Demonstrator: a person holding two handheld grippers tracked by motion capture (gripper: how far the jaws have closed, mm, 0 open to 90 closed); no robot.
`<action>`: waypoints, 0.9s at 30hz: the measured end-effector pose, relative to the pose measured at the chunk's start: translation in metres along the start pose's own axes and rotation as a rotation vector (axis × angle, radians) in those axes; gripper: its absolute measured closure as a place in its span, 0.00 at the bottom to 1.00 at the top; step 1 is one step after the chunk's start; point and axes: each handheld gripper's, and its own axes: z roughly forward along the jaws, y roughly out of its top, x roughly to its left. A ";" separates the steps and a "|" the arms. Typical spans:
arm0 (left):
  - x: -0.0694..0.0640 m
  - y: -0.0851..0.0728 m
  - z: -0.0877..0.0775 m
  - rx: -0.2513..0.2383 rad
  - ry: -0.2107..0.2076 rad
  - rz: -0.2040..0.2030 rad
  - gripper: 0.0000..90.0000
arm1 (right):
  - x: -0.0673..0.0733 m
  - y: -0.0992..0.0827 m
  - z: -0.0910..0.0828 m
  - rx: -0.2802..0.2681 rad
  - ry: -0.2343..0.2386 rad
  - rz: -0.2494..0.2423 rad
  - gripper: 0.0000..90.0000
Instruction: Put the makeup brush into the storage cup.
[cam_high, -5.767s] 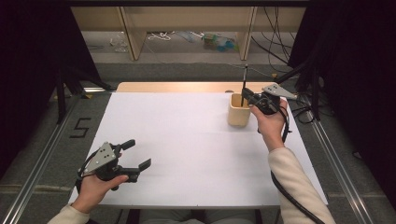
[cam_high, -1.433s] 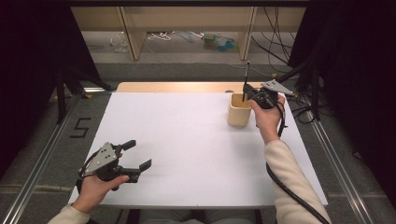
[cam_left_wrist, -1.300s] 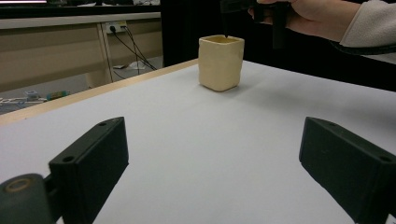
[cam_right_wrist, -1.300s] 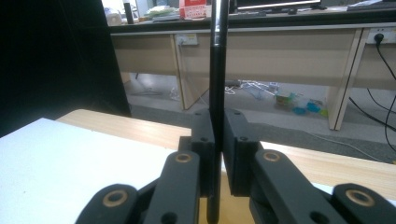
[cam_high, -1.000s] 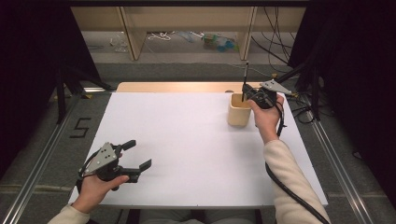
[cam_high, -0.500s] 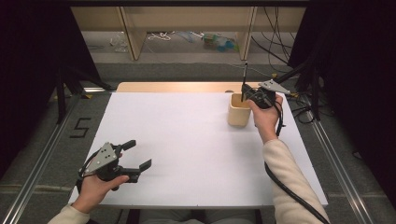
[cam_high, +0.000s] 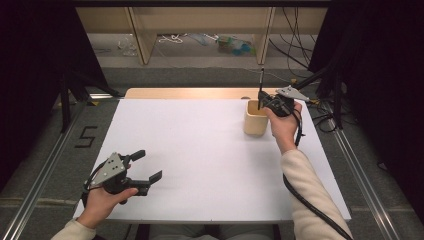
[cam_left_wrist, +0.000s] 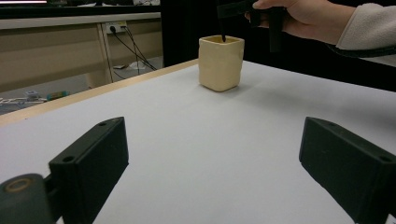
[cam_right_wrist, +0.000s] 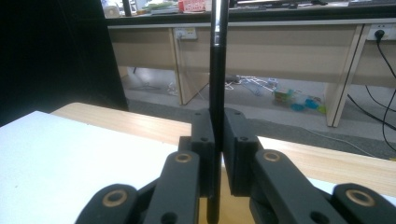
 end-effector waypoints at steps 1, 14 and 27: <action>0.000 0.000 0.000 0.000 0.000 0.000 0.09 | 0.000 0.000 0.000 0.001 0.000 -0.003 0.94; 0.000 0.000 0.000 0.000 -0.001 0.000 0.09 | -0.001 -0.002 0.002 0.012 -0.005 -0.007 0.94; 0.000 0.000 0.000 0.000 -0.002 0.002 0.09 | 0.000 -0.005 0.003 0.027 -0.009 -0.006 0.94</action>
